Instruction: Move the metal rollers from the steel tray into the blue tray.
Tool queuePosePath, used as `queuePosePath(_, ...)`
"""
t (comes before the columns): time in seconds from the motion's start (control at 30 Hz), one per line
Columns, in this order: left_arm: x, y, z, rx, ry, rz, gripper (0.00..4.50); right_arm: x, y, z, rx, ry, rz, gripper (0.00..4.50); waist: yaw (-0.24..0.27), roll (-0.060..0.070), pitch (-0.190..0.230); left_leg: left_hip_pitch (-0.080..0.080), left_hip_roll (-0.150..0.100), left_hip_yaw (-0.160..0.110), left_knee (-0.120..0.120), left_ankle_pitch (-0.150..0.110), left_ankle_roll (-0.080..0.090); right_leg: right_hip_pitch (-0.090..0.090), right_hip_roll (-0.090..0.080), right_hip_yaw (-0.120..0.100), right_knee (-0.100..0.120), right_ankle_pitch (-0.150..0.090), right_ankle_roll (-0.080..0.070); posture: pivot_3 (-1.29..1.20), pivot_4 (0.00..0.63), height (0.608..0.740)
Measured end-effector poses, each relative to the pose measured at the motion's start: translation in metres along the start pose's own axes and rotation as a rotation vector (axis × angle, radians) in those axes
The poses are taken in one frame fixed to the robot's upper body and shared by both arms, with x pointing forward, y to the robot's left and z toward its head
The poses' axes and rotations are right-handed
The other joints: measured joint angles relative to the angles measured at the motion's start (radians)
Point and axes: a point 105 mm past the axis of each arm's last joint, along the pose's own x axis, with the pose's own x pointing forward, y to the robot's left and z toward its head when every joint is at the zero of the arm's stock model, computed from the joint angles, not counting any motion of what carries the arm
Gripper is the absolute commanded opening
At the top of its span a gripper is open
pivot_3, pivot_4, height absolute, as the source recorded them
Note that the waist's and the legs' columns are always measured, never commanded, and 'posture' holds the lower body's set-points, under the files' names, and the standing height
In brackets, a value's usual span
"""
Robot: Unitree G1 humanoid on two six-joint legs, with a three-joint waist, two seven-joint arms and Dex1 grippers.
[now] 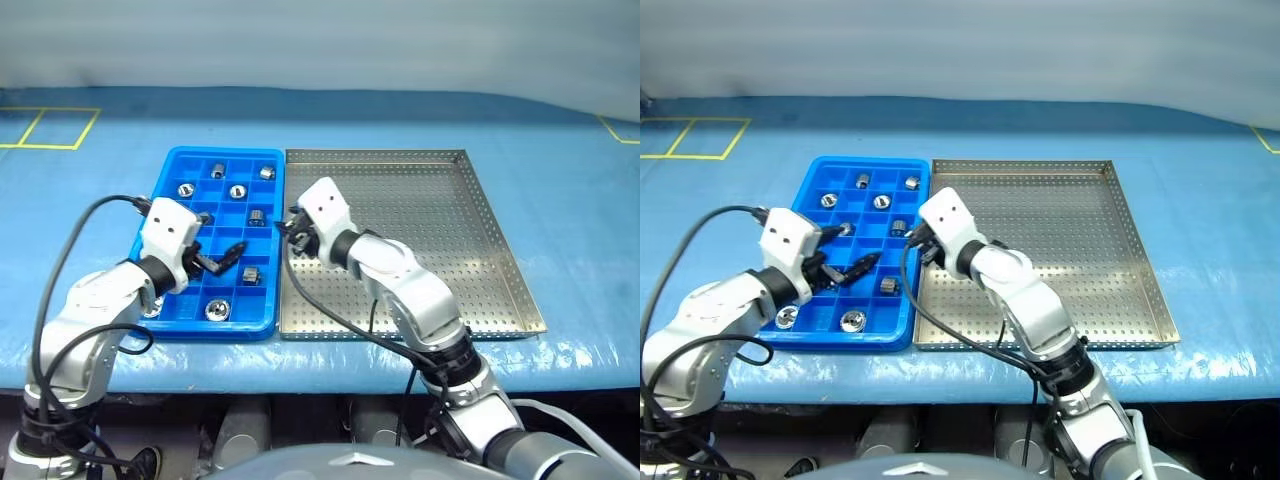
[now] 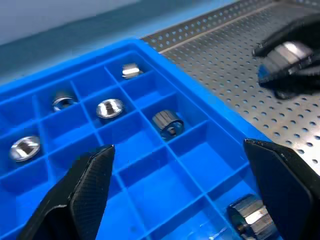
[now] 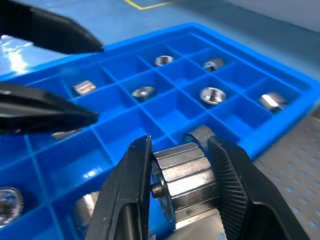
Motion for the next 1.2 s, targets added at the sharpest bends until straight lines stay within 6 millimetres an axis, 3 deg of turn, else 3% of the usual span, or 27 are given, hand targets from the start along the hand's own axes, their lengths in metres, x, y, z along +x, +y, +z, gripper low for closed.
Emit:
queuePosePath(0.27, -0.011, -0.008, -0.019, -0.028, 0.057, 0.021, 4.5, 0.029, 0.024, -0.011, -0.007, 0.024, 0.144, 1.37, 0.019, 0.0, 0.0, 0.0, 0.0, 0.0, 0.0, 0.0, 0.0, 0.0, 0.0, -0.001, 0.0, 0.0, 0.0, 0.22, 0.15, 0.74)
queuePosePath(0.5, -0.008, -0.016, -0.02, -0.04, 0.056, 0.009, 4.5, 0.04, 0.019, -0.02, -0.009, 0.037, 0.153, 1.37, 0.032, 0.0, 0.0, 0.0, 0.0, 0.0, 0.0, 0.0, -0.001, 0.0, 0.0, -0.001, 0.0, 0.0, 0.0, 0.23, 0.15, 0.74)
queuePosePath(0.9, -0.002, -0.028, -0.025, -0.054, 0.072, -0.021, 4.5, 0.064, 0.01, -0.006, -0.01, 0.003, 0.138, 1.37, 0.039, 0.0, 0.0, 0.0, 0.0, 0.0, -0.002, 0.0, -0.001, 0.0, 0.0, -0.001, 0.0, 0.0, -0.001, 0.26, 0.15, 0.74)
queuePosePath(1.07, -0.001, -0.031, -0.027, -0.061, 0.081, -0.023, 4.5, 0.069, 0.006, -0.009, -0.033, 0.004, 0.111, 3.01, 0.045, 0.0, 0.0, 0.0, 0.0, 0.0, -0.002, 0.001, -0.001, 0.0, 0.0, -0.001, 0.0, 0.0, -0.001, 0.24, 0.15, 0.74)
queuePosePath(1.2, 0.003, -0.039, -0.028, -0.071, 0.083, -0.054, 4.5, 0.065, -0.011, 0.004, -0.034, -0.074, 0.016, 3.01, 0.05, 0.0, 0.0, 0.0, 0.0, -0.001, -0.002, 0.001, -0.001, -0.001, 0.0, -0.001, 0.0, 0.0, -0.001, 0.22, 0.15, 0.74)
